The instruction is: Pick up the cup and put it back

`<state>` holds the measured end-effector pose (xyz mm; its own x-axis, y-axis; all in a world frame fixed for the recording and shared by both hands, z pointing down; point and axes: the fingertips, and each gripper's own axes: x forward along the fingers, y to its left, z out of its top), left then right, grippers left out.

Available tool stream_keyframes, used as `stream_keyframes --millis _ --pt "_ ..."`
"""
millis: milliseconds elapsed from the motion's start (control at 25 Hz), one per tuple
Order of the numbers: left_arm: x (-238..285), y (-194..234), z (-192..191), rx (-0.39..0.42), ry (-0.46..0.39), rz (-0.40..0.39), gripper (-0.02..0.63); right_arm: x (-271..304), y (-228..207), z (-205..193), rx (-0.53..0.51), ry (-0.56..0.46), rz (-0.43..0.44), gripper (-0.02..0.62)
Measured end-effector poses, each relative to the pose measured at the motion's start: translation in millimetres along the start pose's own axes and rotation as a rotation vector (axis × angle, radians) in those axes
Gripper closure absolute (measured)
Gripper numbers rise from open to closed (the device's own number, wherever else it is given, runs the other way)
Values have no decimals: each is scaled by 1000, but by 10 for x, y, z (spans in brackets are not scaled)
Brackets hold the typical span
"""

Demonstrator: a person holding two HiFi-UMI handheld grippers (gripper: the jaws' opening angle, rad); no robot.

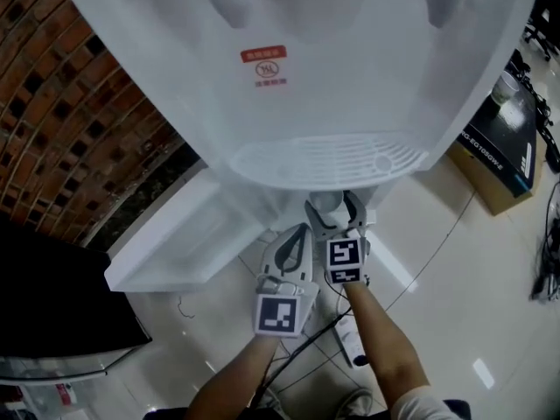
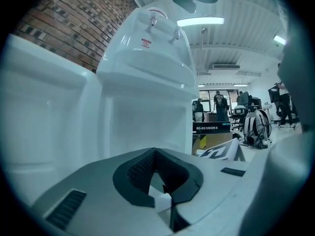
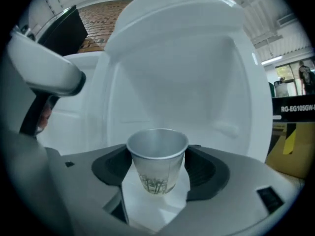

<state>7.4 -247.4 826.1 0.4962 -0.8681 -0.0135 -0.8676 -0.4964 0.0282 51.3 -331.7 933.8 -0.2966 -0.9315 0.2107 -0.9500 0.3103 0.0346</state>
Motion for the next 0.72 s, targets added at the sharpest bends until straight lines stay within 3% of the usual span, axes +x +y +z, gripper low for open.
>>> stream_keyframes --millis 200,360,400,720 --pt "28 4 -173 -5 24 -6 604 337 -162 -328 9 27 -22 250" --pt "-21 49 -318 4 47 1 604 462 -241 -380 37 17 -30 240" --pt "-31 65 -344 6 52 3 604 474 -252 -387 39 20 -30 213" --pt "-81 43 -336 3 61 12 604 323 -217 -376 21 50 -20 210"
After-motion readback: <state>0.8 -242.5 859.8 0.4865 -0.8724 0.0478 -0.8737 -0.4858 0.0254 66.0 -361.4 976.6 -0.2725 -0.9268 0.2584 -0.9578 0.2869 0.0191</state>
